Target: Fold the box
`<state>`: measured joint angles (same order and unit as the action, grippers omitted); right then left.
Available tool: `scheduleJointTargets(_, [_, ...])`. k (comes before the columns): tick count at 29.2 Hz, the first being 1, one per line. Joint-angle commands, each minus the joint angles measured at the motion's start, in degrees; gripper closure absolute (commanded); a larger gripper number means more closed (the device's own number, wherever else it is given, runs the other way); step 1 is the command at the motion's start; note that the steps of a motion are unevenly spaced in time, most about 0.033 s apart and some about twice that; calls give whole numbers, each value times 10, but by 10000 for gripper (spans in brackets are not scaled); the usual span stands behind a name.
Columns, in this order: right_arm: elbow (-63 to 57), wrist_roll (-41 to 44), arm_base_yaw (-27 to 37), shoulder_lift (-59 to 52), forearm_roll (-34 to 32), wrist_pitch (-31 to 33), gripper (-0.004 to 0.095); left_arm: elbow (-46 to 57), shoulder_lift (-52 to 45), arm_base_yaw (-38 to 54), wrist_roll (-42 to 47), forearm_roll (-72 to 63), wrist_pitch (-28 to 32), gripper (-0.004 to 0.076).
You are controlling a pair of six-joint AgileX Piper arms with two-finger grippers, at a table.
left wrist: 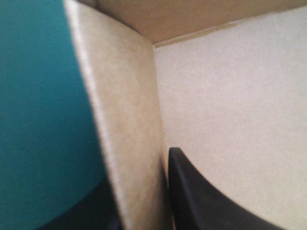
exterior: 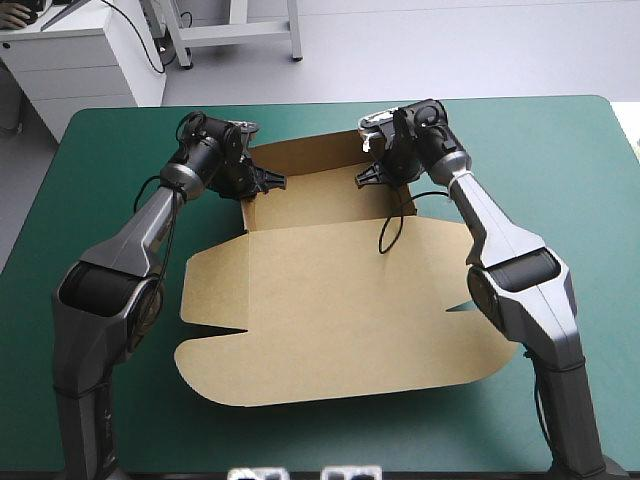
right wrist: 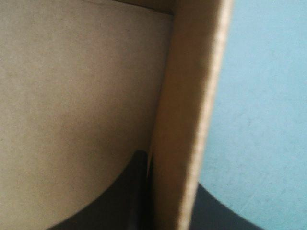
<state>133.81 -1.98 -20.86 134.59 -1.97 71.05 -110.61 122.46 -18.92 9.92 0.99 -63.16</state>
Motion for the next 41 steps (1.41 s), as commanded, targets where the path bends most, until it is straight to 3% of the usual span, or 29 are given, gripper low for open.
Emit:
scheduleJointTargets(1, [0,-71,-4,-14,59,6,631,6,-1,-13,-39,-46,-19,447])
scheduleJointTargets(4, [1,-73,-1,-19,48,6,432,6,-2,-13,-39,-39,-31,313])
scheduleJointTargets(7, [1,-72,4,-29,52,6,392,-5,-3,-12,-38,-36,-47,245])
scheduleJointTargets(13, [5,-74,15,-60,38,6,392,-74,-4,-12,-24,-19,-106,241])
scheduleJointTargets(19, [11,-74,26,-89,40,6,392,-130,-23,-12,-24,-22,-105,241])
scheduleJointTargets(28, [24,-83,37,-93,56,6,392,-132,-35,-12,-24,14,-102,241])
scheduleJointTargets(33, [24,-107,38,-90,51,4,392,-132,-25,-12,-24,7,-59,241])
scheduleJointTargets(41, [23,-106,44,-45,73,5,392,-132,10,-12,-26,2,-70,240])
